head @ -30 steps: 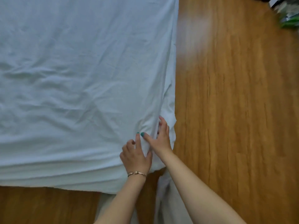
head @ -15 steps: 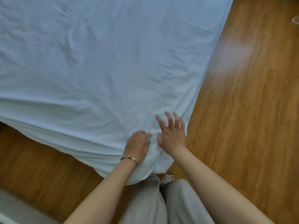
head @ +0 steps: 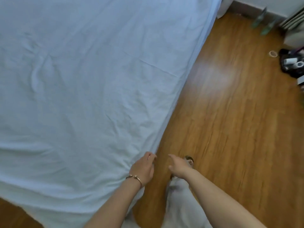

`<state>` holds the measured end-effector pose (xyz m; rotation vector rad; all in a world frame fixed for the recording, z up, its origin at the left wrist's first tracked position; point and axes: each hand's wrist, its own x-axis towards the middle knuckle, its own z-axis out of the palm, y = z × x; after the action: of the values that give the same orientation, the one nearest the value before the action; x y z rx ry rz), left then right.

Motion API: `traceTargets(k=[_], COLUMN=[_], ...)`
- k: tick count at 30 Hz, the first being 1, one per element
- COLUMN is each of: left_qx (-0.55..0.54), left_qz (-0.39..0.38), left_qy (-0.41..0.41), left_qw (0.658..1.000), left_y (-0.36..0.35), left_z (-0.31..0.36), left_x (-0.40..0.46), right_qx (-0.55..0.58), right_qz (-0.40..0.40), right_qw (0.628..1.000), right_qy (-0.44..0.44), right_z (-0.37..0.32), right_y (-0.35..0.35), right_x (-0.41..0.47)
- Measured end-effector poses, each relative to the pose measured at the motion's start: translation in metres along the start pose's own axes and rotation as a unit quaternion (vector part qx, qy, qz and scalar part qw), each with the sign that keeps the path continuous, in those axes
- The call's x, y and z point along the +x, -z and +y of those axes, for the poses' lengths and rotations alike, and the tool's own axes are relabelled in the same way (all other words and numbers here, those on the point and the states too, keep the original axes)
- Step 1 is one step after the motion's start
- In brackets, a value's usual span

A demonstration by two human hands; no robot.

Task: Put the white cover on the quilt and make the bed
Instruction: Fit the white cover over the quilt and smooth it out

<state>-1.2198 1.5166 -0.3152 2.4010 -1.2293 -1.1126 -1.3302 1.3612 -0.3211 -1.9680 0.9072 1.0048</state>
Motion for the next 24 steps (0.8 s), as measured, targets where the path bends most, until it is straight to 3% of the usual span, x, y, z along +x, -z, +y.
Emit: traceTargets(k=[4,10,17,24], left_qx=[-0.019,-0.14,-0.091,-0.065], left_qz=[-0.115,-0.094,-0.098,-0.094], left_qy=[0.088,0.189,0.182,0.117], left_qw=[0.989,0.968,0.974,0.987], left_y=[0.027,0.045,0.094,0.201], left_z=[0.084,0.195,0.255,0.318], left_x=[0.076,0.172,0.299,0.523], right_qx=[0.098,0.051,0.144,0.032], right_qz=[-0.001,-0.005,0.02,0.026], right_qw=[0.992,0.997,0.987,0.998], right_qy=[-0.078,-0.049,-0.062,-0.052], right_z=[0.07,0.142,0.18,0.182], right_y=[0.08,0.212,0.328,0.531], right_x=[0.005,0.017,0.045,0.134])
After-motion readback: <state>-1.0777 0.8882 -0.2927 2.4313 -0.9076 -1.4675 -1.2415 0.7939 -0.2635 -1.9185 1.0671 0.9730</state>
